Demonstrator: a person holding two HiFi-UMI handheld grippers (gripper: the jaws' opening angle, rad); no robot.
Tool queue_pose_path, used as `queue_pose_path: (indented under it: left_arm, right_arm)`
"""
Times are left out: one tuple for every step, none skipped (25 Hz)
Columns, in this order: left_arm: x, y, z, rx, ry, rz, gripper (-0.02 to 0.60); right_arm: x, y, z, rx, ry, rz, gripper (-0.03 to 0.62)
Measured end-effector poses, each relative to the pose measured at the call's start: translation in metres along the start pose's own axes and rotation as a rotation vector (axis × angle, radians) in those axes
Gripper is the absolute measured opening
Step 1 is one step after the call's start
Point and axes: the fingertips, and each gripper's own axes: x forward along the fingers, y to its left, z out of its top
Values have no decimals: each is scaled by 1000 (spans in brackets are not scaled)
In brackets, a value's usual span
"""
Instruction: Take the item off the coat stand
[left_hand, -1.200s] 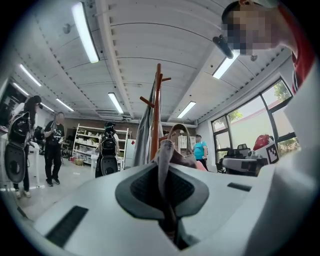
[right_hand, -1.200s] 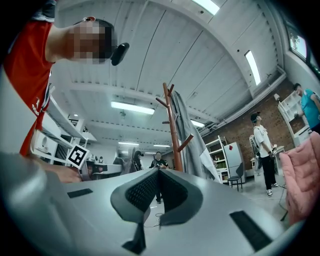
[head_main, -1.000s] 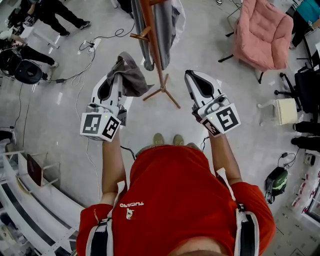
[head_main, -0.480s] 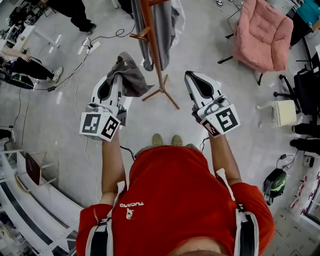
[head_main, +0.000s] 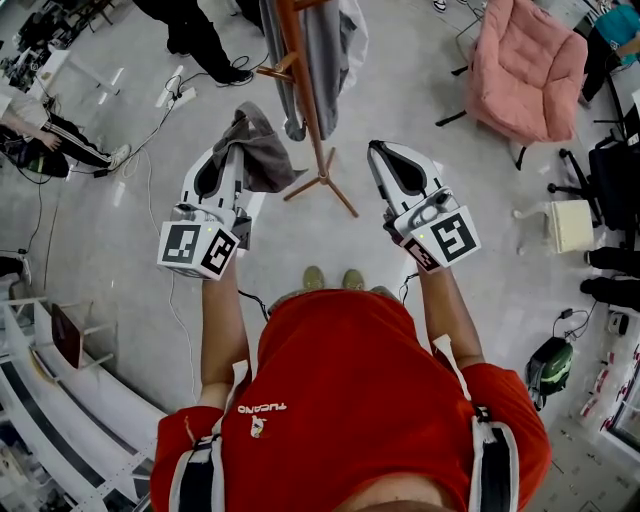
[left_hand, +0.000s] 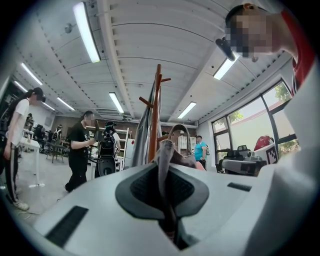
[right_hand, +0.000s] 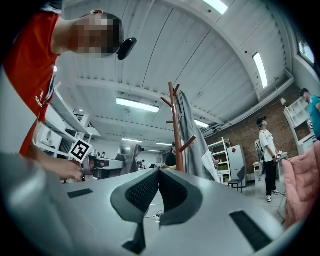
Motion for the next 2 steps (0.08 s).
queue_pose_path:
  left_arm:
    - [0,0,0,1,0,1,18]
    - [1,0,1,2,0,1,18]
  right_arm:
    - [0,0,0,0,-1,2,25]
    - [0,0,0,0,-1,4,25]
